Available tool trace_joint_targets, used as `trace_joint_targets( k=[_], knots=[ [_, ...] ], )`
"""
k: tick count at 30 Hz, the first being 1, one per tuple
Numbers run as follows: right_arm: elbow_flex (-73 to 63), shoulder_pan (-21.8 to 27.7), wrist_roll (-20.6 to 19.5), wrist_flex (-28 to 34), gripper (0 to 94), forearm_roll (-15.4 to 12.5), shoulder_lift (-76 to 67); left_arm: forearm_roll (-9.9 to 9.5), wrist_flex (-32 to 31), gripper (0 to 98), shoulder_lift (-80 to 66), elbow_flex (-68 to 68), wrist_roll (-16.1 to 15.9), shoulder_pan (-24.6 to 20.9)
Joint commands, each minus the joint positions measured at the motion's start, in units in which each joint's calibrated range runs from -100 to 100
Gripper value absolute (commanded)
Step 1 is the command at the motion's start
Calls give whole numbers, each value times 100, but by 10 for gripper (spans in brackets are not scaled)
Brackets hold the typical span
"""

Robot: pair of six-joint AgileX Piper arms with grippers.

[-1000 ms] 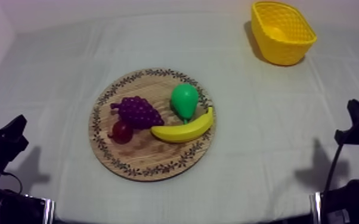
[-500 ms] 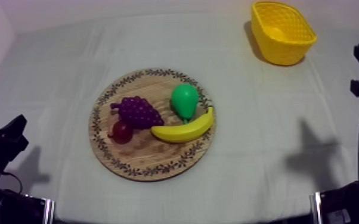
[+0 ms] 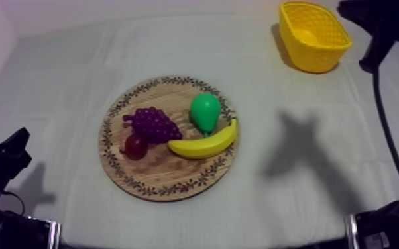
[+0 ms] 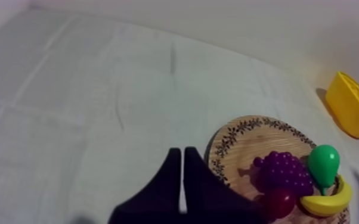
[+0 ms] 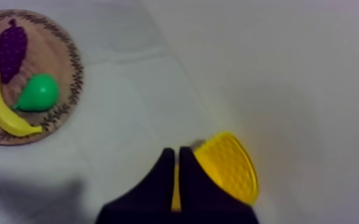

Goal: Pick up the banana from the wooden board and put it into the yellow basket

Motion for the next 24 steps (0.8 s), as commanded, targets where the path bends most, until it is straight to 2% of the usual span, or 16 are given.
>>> trace_joint_targets(
  k=[1,6,10,21,24],
  knots=[
    [-279,-570,-107,215,5,101,394,4,-1,1,0,-3,1,1],
    [-506,-1088,42,698,5,203,903,4,-1,1,0,-3,1,1],
    [-431,-1391,85,852,5,303,1259,4,-1,1,0,-3,1,1],
    [168,-1776,118,754,22,386,1771,4,-1,1,0,-3,1,1],
    [298,-1787,124,675,76,377,1836,4,-1,1,0,-3,1,1]
  ],
)
